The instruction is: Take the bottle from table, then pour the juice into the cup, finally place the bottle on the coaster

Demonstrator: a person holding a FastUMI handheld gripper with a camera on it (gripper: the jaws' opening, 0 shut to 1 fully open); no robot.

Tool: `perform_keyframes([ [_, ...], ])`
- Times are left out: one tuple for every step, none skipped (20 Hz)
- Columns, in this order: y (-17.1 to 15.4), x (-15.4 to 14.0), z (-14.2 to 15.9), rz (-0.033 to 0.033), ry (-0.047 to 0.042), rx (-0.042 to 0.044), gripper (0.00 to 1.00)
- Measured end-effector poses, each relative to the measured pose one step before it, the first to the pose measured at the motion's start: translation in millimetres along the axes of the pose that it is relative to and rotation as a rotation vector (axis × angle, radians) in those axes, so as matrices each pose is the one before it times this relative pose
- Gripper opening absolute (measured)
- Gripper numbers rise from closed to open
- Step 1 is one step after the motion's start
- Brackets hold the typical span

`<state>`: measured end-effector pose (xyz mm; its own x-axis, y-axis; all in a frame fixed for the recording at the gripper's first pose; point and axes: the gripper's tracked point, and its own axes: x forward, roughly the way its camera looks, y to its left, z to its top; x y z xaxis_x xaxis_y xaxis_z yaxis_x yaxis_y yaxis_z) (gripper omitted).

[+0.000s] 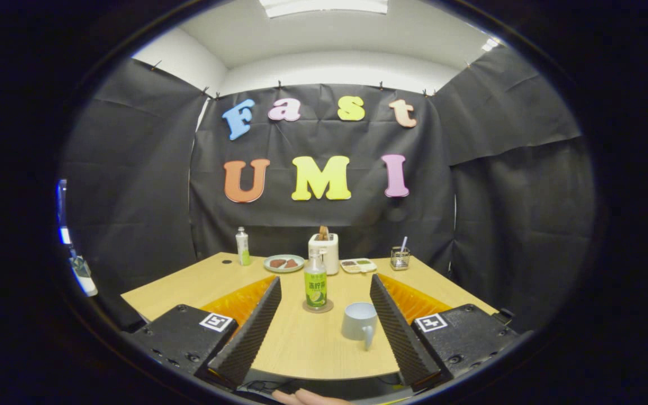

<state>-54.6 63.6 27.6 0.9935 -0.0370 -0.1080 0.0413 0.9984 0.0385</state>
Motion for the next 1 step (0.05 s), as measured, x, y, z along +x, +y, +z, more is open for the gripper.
perform_keyframes([
  [1.75, 1.37, -2.25, 0.00136, 0.00410, 0.00097, 1.00],
])
